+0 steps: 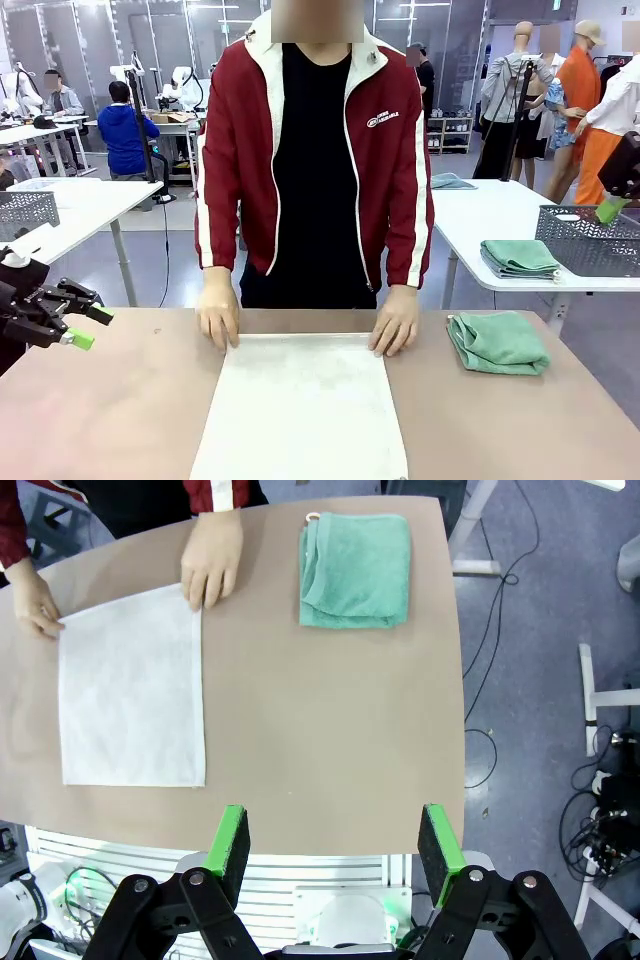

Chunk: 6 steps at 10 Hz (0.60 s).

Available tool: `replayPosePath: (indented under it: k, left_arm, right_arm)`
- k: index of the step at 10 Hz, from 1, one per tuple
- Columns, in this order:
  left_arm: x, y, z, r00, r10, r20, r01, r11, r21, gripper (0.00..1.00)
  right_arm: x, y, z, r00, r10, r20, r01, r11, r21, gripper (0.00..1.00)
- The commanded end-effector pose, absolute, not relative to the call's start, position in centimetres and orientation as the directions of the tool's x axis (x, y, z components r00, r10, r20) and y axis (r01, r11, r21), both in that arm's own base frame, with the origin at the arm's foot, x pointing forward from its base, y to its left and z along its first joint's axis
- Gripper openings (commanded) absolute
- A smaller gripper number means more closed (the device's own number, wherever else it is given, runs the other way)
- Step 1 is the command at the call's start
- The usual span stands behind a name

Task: Fold the towels and place them in the basket.
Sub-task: When a person lays out a Towel with hook on the table, fold it in half twice.

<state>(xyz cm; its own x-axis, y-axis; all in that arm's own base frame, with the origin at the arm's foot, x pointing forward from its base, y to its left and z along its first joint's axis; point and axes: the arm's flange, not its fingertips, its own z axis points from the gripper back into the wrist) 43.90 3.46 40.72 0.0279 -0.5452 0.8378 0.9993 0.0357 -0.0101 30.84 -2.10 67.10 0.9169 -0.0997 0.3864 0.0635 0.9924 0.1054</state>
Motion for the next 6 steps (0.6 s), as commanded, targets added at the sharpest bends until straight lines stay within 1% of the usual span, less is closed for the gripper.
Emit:
replayPosePath:
  k: [1, 6]
  left_arm:
    - [43.70, 3.41, 41.03, 0.027, -0.532, 0.846, 0.999, 0.039, -0.008, 0.73]
    - [43.70, 3.41, 41.03, 0.027, -0.532, 0.846, 0.999, 0.039, -0.008, 0.73]
  right_arm:
    - [31.10, -1.79, 67.25, 0.914, -0.127, 0.386, 0.090, 0.990, 0.111, 0.85]
    - [31.10, -1.79, 67.25, 0.914, -0.127, 0.386, 0.090, 0.990, 0.111, 0.85]
